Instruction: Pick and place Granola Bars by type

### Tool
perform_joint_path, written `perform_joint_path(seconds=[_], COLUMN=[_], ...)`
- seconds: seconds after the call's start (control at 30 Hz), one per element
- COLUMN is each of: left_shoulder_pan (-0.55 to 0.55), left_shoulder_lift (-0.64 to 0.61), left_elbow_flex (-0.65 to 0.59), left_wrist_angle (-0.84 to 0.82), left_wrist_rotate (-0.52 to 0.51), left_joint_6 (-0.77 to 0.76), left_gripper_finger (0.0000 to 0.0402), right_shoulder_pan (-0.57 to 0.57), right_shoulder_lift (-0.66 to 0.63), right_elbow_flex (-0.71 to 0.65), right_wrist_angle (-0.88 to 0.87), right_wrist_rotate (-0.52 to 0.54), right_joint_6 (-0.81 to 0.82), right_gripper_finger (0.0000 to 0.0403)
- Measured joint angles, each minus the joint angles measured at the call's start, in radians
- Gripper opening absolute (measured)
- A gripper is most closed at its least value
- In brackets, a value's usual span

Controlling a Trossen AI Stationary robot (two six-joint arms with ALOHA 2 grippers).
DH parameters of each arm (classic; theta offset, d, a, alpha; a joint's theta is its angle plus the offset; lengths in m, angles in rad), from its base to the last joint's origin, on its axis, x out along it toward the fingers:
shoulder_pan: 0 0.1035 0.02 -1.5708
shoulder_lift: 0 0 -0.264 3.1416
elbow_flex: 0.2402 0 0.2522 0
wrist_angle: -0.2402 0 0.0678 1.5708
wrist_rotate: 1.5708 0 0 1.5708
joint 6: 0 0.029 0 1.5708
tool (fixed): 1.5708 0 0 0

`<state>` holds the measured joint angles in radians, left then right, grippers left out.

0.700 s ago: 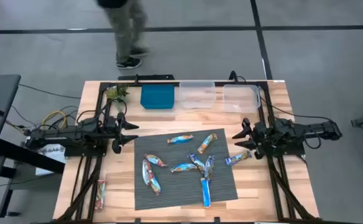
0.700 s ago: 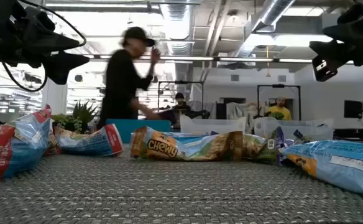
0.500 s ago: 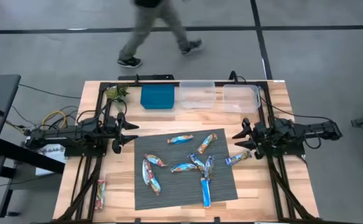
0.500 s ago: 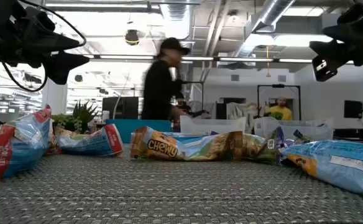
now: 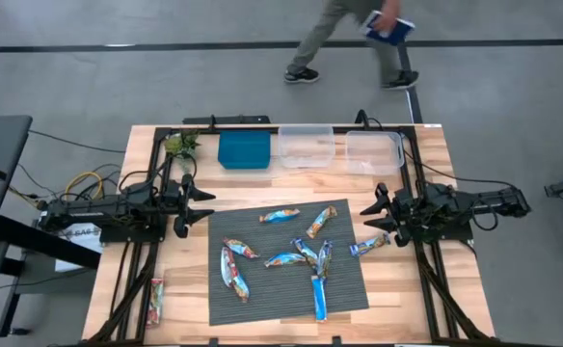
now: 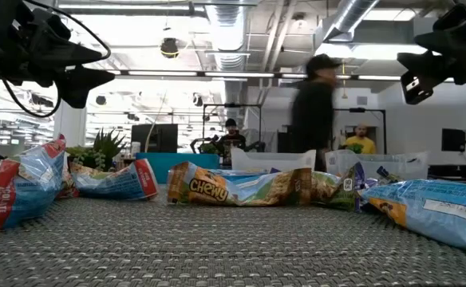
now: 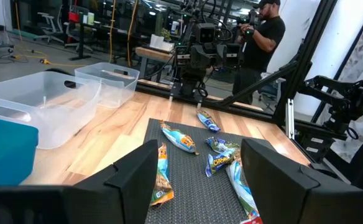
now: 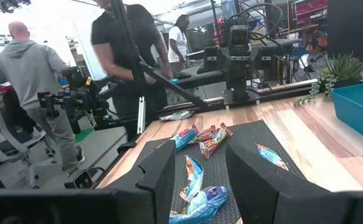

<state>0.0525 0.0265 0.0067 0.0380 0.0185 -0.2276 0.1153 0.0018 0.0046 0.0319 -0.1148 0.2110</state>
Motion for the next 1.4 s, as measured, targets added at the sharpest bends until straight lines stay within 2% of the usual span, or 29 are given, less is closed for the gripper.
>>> perform_joint_path(seconds=[1.0, 1.1, 1.27, 1.4], left_shoulder_pan=[0.000, 0.000, 0.000, 0.000], left_shoulder_lift=[0.000, 0.000, 0.000, 0.000], left_elbow_flex=[0.000, 0.000, 0.000, 0.000], left_wrist_angle=[0.003, -0.001, -0.001, 0.010], left_wrist_rotate=[-0.016, -0.027, -0.006, -0.102], left_joint_6=[-0.004, -0.145, -0.555, -0.660], left_gripper_finger=[0.0222, 0.0222, 0.0222, 0.0222], right_shoulder_pan=[0.000, 0.000, 0.000, 0.000], right_shoulder_lift=[0.000, 0.000, 0.000, 0.000], right_elbow_flex=[0.000, 0.000, 0.000, 0.000], right_wrist_angle=[0.000, 0.000, 0.000, 0.000], right_wrist_rotate=[0.000, 0.000, 0.000, 0.000], right_joint_6=[0.000, 0.000, 0.000, 0.000], right_gripper_finger=[0.0133, 0.0133, 0.0134, 0.0133])
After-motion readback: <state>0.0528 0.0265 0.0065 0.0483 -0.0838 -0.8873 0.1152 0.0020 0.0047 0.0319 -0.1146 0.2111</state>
